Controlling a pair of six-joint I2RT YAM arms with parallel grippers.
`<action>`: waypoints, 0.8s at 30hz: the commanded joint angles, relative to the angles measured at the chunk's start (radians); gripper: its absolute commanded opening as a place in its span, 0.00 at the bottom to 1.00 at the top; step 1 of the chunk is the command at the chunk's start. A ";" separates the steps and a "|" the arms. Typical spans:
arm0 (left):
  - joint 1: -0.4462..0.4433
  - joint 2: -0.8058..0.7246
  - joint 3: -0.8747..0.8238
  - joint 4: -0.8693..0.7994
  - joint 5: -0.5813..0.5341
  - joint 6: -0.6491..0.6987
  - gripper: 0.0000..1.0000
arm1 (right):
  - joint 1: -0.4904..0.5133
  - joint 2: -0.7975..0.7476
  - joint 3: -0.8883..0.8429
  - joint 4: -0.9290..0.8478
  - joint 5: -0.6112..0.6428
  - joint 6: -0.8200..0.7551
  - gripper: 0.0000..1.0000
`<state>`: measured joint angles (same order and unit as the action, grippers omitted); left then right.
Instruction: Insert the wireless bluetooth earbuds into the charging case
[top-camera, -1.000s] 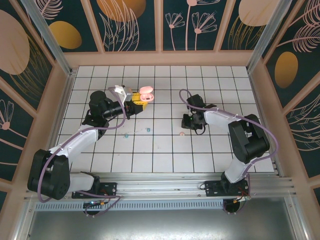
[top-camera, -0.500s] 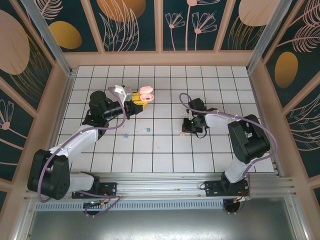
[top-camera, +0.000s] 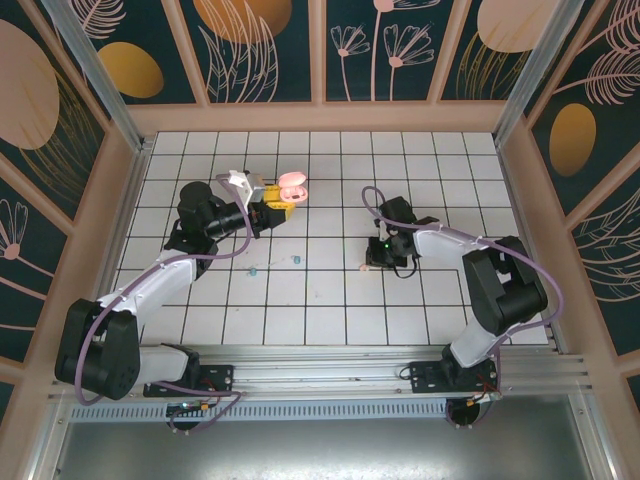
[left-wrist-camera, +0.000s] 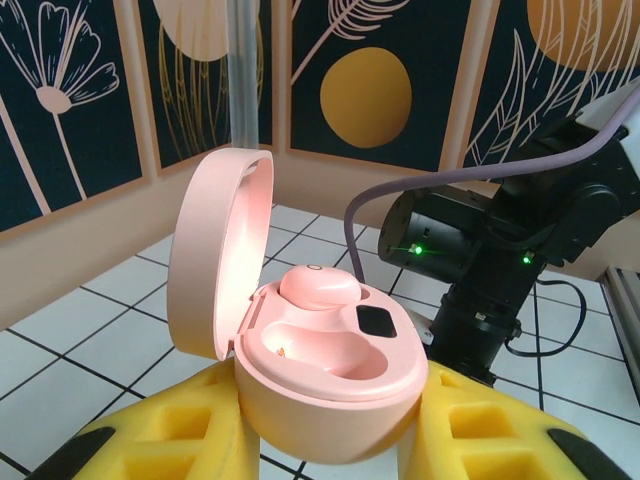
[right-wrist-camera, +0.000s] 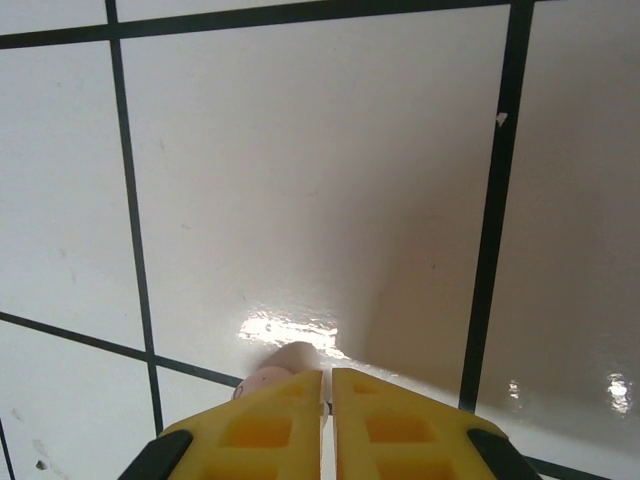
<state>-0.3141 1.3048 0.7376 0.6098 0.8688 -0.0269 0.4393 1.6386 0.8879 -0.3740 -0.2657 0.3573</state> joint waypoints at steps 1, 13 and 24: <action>0.001 -0.027 -0.005 0.039 -0.005 -0.001 0.15 | 0.017 -0.020 -0.009 -0.028 -0.032 0.009 0.11; 0.001 -0.038 -0.007 0.033 -0.009 0.005 0.15 | 0.037 -0.013 -0.016 -0.033 -0.040 0.035 0.10; 0.000 -0.030 -0.003 0.037 -0.005 0.005 0.15 | 0.040 -0.065 -0.038 -0.082 -0.047 0.092 0.10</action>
<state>-0.3141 1.2873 0.7368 0.6098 0.8547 -0.0265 0.4698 1.6215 0.8551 -0.4095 -0.2981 0.4152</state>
